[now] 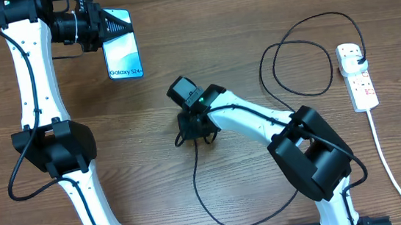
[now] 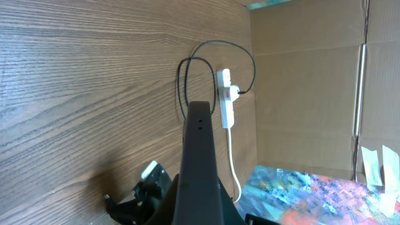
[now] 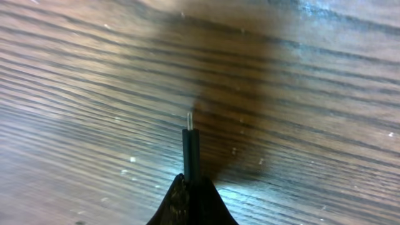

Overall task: Plug charger to phone and switch on socket
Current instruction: 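Grasp the cable connector with the right gripper and lift it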

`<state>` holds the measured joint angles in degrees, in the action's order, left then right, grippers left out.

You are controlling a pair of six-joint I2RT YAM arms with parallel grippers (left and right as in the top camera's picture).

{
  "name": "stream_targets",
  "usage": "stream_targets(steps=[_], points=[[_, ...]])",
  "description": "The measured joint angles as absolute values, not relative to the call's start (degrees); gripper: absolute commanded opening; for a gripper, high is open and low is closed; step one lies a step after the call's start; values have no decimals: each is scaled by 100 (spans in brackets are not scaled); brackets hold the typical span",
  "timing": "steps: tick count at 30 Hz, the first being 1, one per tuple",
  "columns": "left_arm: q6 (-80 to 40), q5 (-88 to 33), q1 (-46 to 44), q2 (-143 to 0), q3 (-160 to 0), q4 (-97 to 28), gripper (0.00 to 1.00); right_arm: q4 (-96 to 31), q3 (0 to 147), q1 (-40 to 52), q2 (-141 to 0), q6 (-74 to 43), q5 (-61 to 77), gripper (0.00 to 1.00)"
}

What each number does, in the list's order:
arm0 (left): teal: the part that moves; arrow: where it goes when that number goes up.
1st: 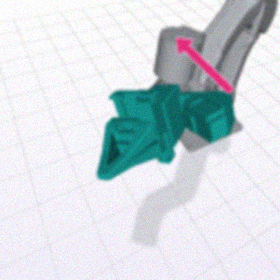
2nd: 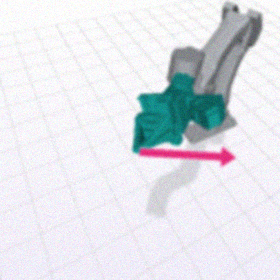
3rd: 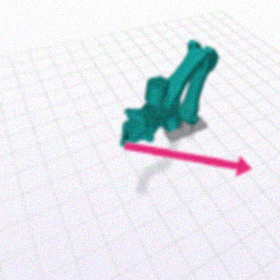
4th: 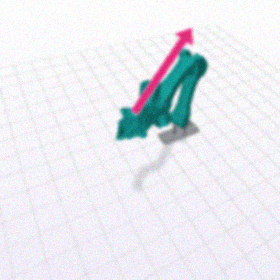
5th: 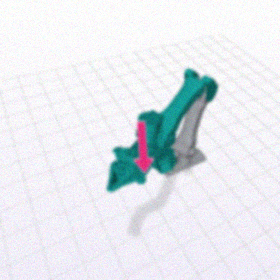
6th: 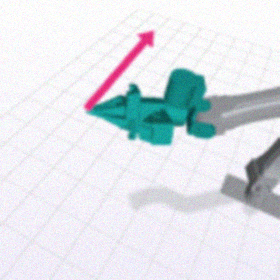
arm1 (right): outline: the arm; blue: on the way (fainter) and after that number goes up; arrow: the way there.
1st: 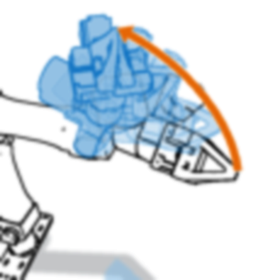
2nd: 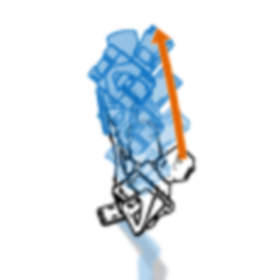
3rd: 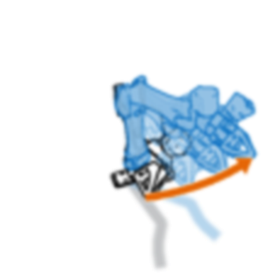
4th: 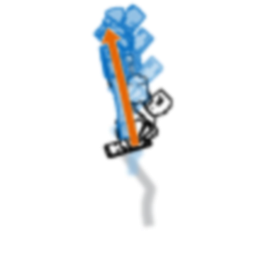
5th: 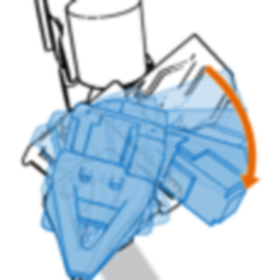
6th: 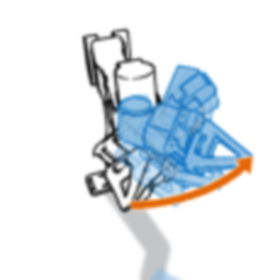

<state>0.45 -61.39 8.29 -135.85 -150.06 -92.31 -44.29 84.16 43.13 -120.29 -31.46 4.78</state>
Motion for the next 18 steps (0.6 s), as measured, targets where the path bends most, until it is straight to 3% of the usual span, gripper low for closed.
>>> stream_targets(steps=[9,18], points=[[40,-6608,829,-13585,-15004,-8947,4,-4062,8930,3208,-12033,-3146,2652,4],[-661,-7883,829,-13585,-15004,-7037,4,-2143,8949,2202,-12033,-3218,5955,4]])
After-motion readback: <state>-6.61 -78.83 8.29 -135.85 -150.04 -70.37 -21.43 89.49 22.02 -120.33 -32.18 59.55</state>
